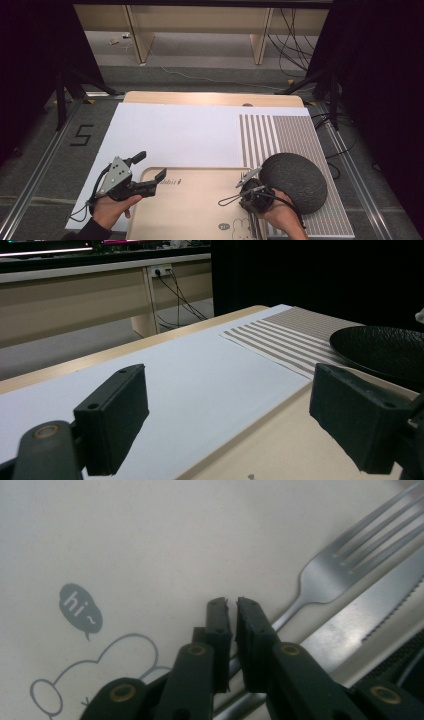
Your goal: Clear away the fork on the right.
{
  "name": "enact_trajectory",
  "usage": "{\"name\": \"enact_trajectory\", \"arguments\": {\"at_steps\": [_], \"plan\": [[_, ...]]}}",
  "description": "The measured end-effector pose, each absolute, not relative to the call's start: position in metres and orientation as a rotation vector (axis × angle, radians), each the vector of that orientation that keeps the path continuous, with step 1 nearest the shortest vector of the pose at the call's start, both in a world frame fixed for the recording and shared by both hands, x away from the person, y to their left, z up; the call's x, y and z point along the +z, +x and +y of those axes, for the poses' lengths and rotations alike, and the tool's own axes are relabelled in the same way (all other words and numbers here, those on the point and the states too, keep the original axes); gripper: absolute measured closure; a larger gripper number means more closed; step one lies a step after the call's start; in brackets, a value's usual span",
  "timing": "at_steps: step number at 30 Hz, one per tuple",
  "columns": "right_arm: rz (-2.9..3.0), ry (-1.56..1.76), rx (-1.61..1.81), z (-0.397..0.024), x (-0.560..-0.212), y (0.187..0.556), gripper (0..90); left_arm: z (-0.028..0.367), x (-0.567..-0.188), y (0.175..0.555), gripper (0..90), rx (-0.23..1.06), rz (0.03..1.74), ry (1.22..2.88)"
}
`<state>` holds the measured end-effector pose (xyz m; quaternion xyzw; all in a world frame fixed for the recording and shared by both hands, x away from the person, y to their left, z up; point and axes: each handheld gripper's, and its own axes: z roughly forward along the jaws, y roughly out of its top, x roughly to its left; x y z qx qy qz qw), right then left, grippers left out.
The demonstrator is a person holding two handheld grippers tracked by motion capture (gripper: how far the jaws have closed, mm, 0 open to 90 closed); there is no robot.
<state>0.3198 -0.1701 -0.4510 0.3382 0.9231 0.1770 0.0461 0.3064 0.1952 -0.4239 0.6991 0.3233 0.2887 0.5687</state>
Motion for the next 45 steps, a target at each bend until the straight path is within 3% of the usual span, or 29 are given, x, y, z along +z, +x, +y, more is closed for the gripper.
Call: {"name": "enact_trajectory", "arguments": {"at_steps": [13,21,32,45], "plan": [[2.721,1.229,0.973,-0.201,-0.433,0.326,42.5,0.195,-0.424,0.307,15.6,0.679,0.755,1.643],[2.652,1.311,1.039,-0.213,-0.429,0.327,28.5,0.195,-0.424,0.307,15.6,0.678,0.758,1.641],[2.557,1.366,1.108,-0.227,-0.425,0.329,21.6,0.194,-0.424,0.308,15.6,0.679,0.758,1.645],[2.488,1.415,1.16,-0.246,-0.422,0.33,20.7,0.194,-0.424,0.309,15.7,0.679,0.764,1.642]]}}
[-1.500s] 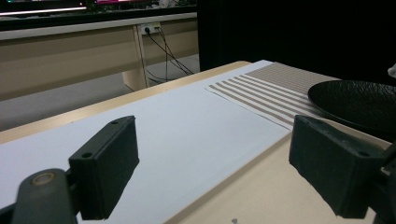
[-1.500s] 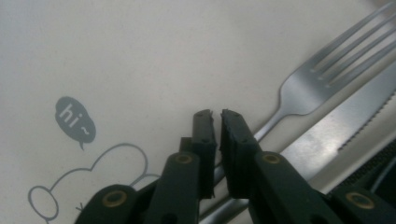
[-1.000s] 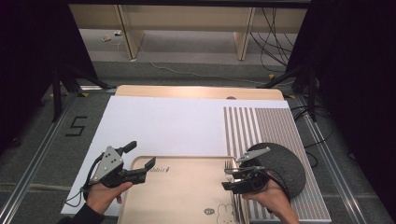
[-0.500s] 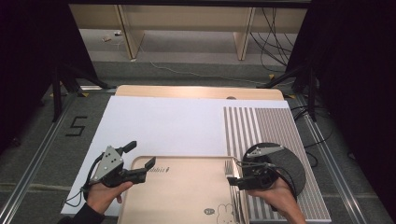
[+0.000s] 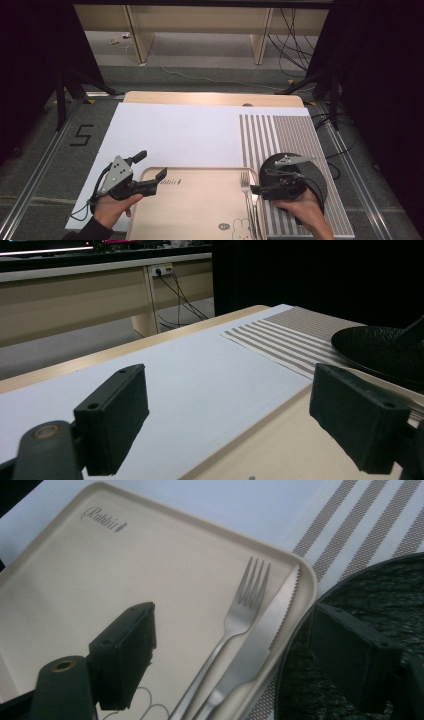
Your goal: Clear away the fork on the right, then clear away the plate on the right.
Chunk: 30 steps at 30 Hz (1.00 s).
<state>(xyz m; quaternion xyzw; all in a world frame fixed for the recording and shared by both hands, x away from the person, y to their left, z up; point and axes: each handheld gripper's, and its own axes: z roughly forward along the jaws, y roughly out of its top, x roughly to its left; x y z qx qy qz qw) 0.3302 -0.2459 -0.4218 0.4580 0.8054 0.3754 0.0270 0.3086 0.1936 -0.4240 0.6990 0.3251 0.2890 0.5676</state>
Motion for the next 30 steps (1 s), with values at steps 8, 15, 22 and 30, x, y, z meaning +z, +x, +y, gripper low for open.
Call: {"name": "enact_trajectory", "arguments": {"at_steps": [8,15,22,30], "plan": [[2.442,1.451,1.19,-0.257,-0.421,0.331,20.7,0.194,-0.424,0.309,15.7,0.679,0.765,1.641],[2.409,1.479,1.19,-0.265,-0.421,0.332,20.7,0.194,-0.424,0.308,15.7,0.677,0.767,1.638],[2.413,1.476,1.189,-0.265,-0.422,0.332,20.7,0.194,-0.424,0.309,15.7,0.68,0.765,1.643],[2.406,1.487,1.177,-0.269,-0.422,0.331,20.7,0.194,-0.424,0.309,15.7,0.679,0.757,1.644]]}}
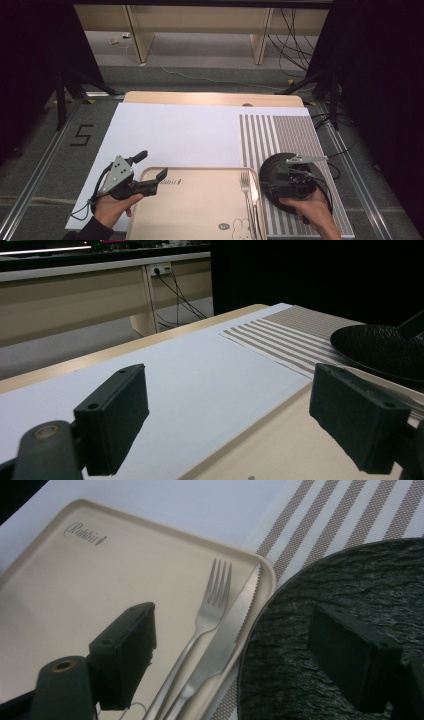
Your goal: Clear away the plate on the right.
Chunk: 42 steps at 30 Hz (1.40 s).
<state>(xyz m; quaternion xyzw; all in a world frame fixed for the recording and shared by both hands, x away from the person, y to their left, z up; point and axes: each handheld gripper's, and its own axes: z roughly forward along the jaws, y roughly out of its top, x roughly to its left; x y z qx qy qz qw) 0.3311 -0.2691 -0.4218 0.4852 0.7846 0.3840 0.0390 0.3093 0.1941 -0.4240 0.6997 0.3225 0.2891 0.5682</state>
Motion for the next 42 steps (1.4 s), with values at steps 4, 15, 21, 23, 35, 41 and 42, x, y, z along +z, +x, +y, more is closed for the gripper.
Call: {"name": "enact_trajectory", "arguments": {"at_steps": [4,15,21,23,35,41,42], "plan": [[2.379,1.507,1.18,-0.276,-0.421,0.331,20.7,0.197,-0.423,0.308,15.6,0.682,0.767,1.635],[2.304,1.585,1.17,-0.298,-0.424,0.329,20.7,0.195,-0.424,0.308,15.7,0.68,0.758,1.642],[2.283,1.61,1.17,-0.303,-0.425,0.326,20.7,0.195,-0.424,0.307,15.7,0.678,0.76,1.64],[2.272,1.618,1.168,-0.306,-0.426,0.324,20.7,0.195,-0.424,0.307,15.7,0.678,0.758,1.642],[2.223,1.674,1.159,-0.324,-0.428,0.317,21.2,0.195,-0.424,0.307,15.6,0.679,0.758,1.644],[2.202,1.69,1.157,-0.331,-0.429,0.314,21.3,0.195,-0.424,0.307,15.7,0.68,0.757,1.643],[2.199,1.693,1.155,-0.332,-0.429,0.313,21.3,0.195,-0.424,0.307,15.7,0.679,0.758,1.643]]}}
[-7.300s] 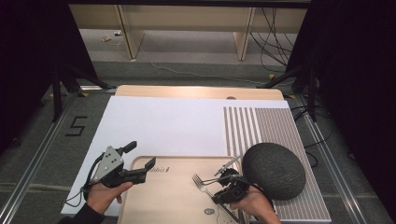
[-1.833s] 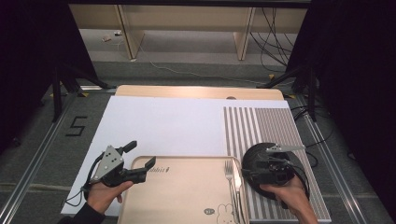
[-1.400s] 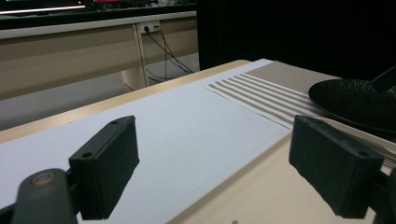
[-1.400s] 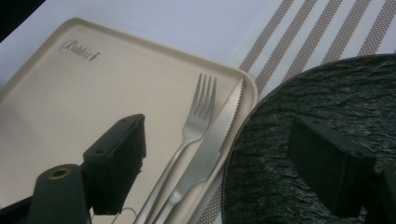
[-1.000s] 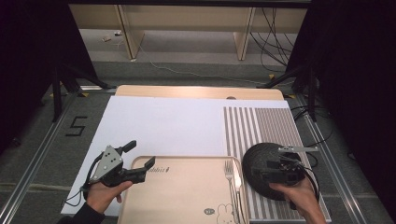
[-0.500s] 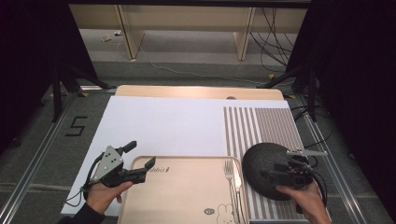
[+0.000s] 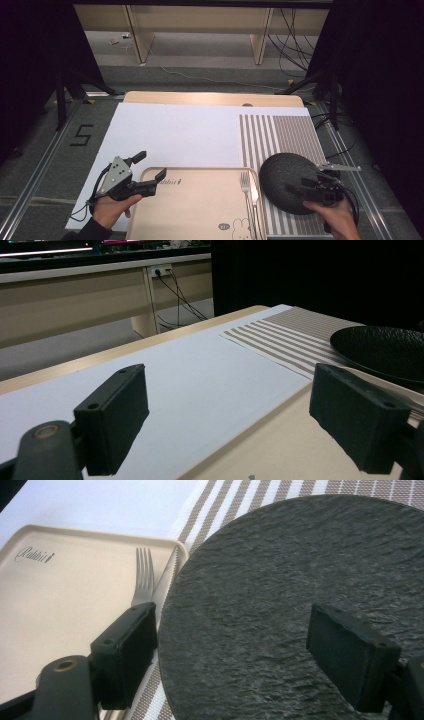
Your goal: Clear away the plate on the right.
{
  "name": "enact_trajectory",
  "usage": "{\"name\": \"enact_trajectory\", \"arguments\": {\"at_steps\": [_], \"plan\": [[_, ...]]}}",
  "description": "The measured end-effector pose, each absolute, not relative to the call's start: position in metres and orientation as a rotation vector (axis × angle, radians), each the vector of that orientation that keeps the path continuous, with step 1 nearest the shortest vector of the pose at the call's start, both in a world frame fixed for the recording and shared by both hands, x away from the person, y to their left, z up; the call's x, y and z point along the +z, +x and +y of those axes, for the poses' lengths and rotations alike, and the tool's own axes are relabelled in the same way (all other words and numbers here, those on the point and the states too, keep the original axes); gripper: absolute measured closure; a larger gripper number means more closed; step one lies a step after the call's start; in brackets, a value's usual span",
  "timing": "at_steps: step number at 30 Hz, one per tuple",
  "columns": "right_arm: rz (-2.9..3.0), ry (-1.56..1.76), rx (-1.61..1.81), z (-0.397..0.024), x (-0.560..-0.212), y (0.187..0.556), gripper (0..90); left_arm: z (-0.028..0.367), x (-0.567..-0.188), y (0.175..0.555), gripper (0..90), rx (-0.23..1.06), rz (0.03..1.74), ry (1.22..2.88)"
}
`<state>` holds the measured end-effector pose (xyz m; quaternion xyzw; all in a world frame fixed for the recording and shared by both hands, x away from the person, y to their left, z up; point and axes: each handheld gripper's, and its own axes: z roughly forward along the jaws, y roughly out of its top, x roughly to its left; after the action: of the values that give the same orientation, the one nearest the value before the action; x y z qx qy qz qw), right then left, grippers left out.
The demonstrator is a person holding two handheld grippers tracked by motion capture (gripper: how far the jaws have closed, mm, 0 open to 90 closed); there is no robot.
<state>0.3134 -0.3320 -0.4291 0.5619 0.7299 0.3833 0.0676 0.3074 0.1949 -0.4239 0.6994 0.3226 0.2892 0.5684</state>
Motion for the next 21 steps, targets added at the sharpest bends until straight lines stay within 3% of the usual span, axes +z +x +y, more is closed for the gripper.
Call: {"name": "enact_trajectory", "arguments": {"at_steps": [21], "plan": [[2.148,1.746,1.148,-0.349,-0.432,0.308,21.6,0.195,-0.424,0.307,15.7,0.679,0.756,1.647]]}}
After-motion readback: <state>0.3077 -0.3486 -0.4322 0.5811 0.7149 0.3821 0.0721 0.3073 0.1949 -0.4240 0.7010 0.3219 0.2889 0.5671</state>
